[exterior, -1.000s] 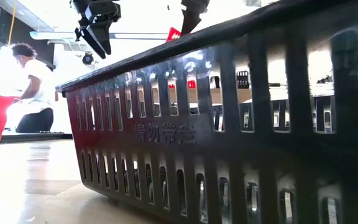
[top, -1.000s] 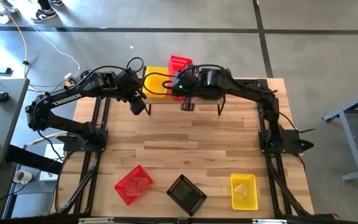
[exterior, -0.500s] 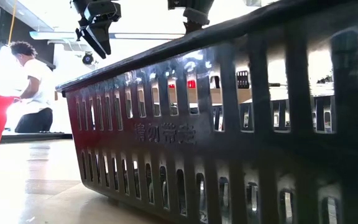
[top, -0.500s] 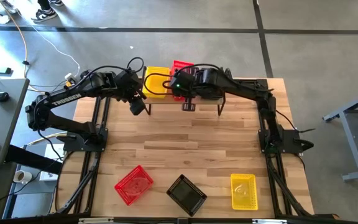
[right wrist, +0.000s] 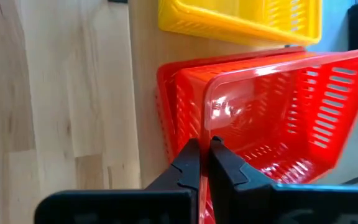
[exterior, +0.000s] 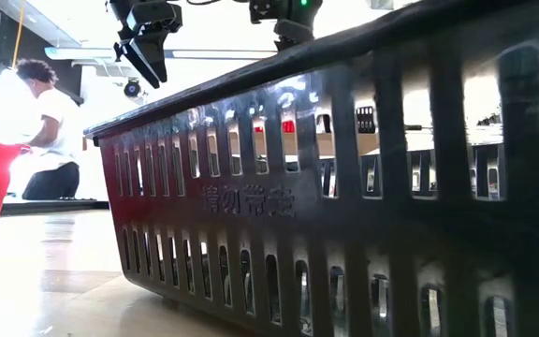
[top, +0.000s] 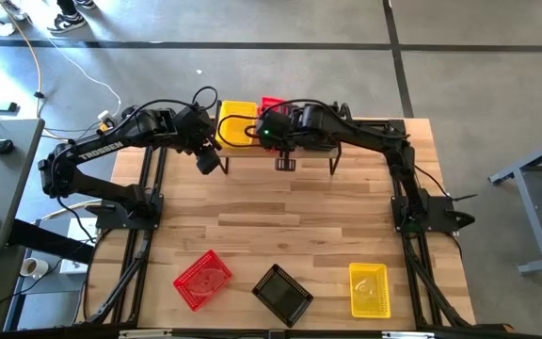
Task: Stack baskets on shelf by color
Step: Stack the top red bin on the red bin on the shelf
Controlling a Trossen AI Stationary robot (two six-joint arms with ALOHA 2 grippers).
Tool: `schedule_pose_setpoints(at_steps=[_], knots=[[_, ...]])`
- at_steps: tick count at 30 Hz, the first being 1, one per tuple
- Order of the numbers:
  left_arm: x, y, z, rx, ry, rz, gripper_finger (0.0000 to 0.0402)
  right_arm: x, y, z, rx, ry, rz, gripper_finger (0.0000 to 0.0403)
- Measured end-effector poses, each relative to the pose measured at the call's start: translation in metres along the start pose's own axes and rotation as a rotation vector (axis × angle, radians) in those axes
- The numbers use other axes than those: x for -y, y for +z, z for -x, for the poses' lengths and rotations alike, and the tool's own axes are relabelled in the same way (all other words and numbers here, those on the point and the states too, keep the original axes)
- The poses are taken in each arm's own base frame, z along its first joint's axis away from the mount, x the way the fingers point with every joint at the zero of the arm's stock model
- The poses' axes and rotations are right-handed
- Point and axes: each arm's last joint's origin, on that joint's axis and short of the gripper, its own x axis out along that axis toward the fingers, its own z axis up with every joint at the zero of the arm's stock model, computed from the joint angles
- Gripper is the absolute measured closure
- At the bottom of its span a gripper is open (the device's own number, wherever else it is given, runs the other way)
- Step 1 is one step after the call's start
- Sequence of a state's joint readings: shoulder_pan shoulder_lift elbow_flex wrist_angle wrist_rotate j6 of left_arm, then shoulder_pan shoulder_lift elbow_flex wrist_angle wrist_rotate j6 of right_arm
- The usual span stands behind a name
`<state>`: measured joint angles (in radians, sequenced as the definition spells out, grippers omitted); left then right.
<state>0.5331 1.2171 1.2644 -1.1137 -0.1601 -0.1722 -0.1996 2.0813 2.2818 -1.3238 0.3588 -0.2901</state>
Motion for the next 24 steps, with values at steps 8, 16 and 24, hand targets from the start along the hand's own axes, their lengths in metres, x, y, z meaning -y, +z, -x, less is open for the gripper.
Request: schedule_pose_setpoints(at_steps=[8, 16, 24], knots=[[0.0000, 0.0000, 0.0000, 0.000, 0.000, 0.000, 0.0216, 0.0002, -0.0017, -0.0033, -0.025, 0.006, -0.048, 0.0403], [0.0000, 0.0000, 0.0000, 0.000, 0.000, 0.000, 0.0216, 0.0001, -0.0016, -0.0032, -0.024, 0.003, -0.103, 0.0395], [-0.0001, 0.0000, 0.0000, 0.000, 0.000, 0.001, 0.0216, 0.0016, 0.0003, -0.0033, -0.010, -0.034, -0.137, 0.0333]])
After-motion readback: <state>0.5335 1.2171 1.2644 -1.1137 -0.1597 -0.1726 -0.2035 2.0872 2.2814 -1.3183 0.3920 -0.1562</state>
